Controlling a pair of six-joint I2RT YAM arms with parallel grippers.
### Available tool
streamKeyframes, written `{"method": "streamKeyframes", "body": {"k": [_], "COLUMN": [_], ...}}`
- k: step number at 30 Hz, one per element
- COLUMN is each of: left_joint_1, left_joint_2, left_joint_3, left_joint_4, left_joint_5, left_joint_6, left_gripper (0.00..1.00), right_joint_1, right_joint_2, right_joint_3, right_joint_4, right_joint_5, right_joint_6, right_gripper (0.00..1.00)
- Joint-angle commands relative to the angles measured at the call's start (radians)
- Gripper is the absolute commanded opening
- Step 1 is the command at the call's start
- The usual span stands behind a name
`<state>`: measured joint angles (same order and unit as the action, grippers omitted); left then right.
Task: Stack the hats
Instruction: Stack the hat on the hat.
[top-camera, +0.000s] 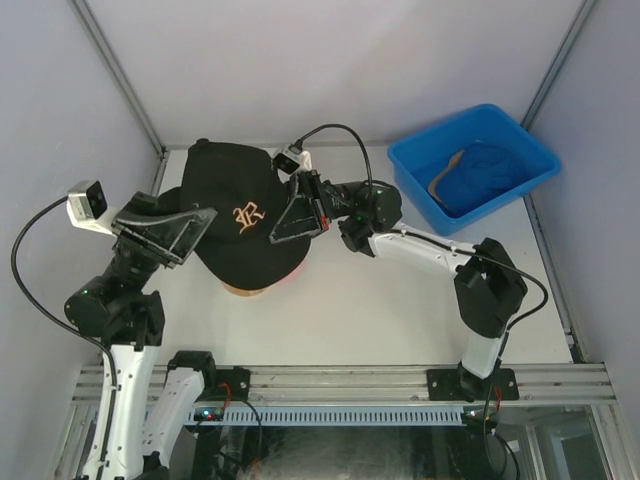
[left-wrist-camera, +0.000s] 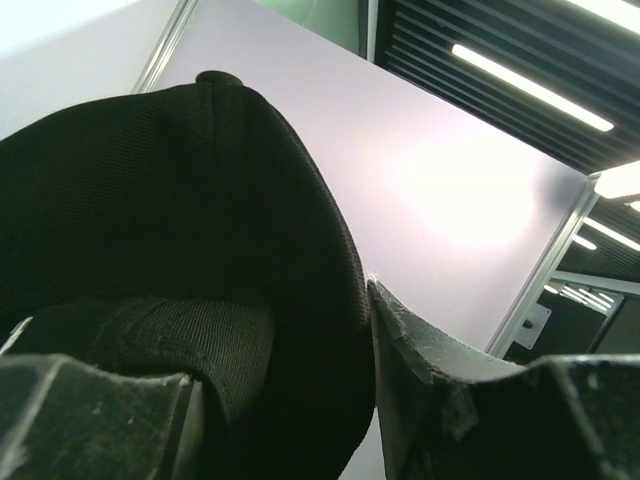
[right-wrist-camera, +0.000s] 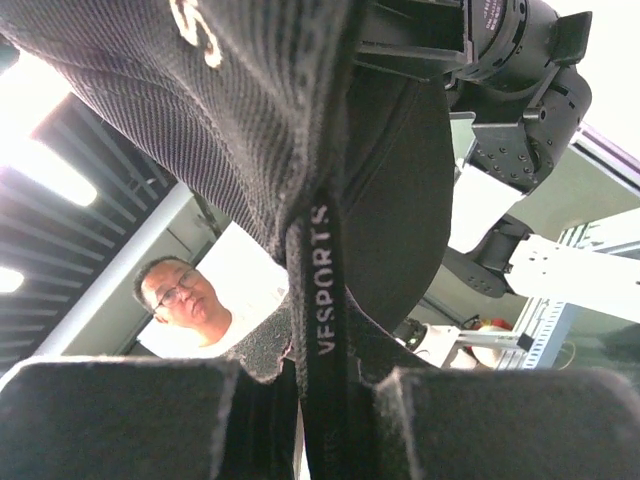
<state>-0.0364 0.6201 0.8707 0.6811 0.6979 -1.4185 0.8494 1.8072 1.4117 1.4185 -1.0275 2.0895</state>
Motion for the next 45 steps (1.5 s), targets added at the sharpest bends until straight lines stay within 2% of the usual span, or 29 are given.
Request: {"method": "streamKeyframes", "body": {"k": [1,3,7,10,13,17,24,28,34,37,40,42,45], "left_joint_1": [-0.003,-0.003,-0.003,-0.006,-0.023,-0.09,-0.309,-0.397,-0.487,-0.502,-0.515,-0.53,-0.555], "left_joint_2": [-0.044,-0.08,-0.168,-0.191,-0.185,-0.16,-0.106,-0.085,-0.057,-0.039,-0.014,-0.009,-0.009], "left_joint_3": [-0.051,-0.075,-0.082,-0.07,-0.042,0.0,0.048,0.074,0.099,0.104,0.115,0.114,0.102], "left_joint_4": [0.069,0.026,-0.185,-0.264,-0.315,-0.371,-0.422,-0.445,-0.453,-0.433,-0.43,-0.424,-0.422], "left_joint_5": [-0.03,-0.104,-0.337,-0.458,-0.535,-0.63,-0.849,-0.951,-0.985,-0.918,-0.872,-0.869,-0.873], "left_joint_6": [-0.024,0.015,0.16,0.206,0.251,0.33,0.539,0.651,0.81,0.849,0.877,0.894,0.912], "left_gripper": [0.0,0.0,0.0,0.0,0.0,0.0,0.0,0.0,0.0,0.0,0.0,0.0,0.0], "right_joint_1": [0.004,-0.025,-0.082,-0.097,-0.095,-0.075,-0.04,-0.036,-0.051,-0.059,-0.065,-0.07,-0.079], "right_joint_2": [-0.069,-0.101,-0.174,-0.191,-0.2,-0.201,-0.19,-0.193,-0.17,-0.136,-0.089,-0.066,-0.036], "right_joint_3": [-0.027,-0.06,-0.127,-0.15,-0.175,-0.177,-0.176,-0.199,-0.184,-0.156,-0.121,-0.102,-0.086], "right_joint_4": [-0.117,-0.187,-0.332,-0.352,-0.357,-0.368,-0.452,-0.482,-0.505,-0.467,-0.401,-0.383,-0.351], "right_joint_5": [0.007,0.035,0.135,0.188,0.234,0.256,0.27,0.289,0.278,0.265,0.264,0.265,0.279], "right_joint_6": [0.06,-0.002,-0.147,-0.177,-0.183,-0.193,-0.246,-0.257,-0.237,-0.191,-0.119,-0.102,-0.078], "right_gripper": [0.01,0.04,0.25,0.33,0.5,0.57,0.59,0.59,0.59,0.58,0.53,0.46,0.28]}}
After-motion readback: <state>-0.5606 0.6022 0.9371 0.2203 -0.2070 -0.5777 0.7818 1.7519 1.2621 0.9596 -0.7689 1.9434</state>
